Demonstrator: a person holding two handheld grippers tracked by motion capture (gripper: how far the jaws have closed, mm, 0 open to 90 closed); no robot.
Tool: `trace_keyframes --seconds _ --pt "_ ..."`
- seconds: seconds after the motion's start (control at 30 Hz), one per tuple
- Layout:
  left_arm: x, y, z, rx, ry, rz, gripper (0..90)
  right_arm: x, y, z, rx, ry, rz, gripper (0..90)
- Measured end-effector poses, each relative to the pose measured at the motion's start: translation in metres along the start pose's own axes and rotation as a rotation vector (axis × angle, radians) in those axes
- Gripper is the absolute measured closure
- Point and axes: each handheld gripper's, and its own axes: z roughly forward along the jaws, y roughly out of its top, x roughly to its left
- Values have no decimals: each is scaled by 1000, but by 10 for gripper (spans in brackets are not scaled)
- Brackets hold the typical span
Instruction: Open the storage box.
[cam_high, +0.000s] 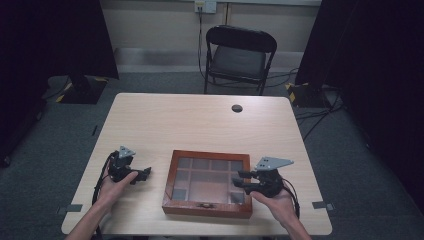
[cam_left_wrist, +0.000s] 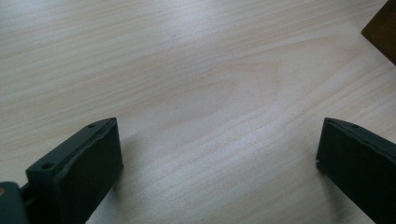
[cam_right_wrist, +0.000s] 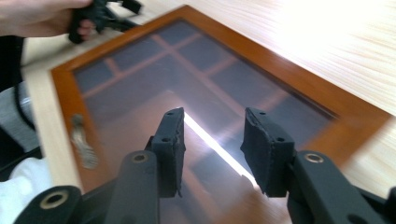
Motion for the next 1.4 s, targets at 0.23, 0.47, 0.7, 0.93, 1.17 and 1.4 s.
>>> trace_keyframes --seconds 0.23,0.47,0.7,0.93,1.17,1.4 --pt "0 0 0 0 0 0 0 29 5 20 34 98 -50 634" --pt "0 0 0 0 -1 0 0 50 11 39 65 177 -95 691" --pt "-1 0 0 0 6 -6 0 61 6 48 100 232 -126 758" --pt "0 0 0 -1 1 -3 0 63 3 50 108 275 -138 795" --pt "0 0 0 -8 3 -8 24 62 3 50 105 286 -156 809" --pt "-2 1 -1 -5 2 -13 55 65 -1 51 127 283 -182 813"
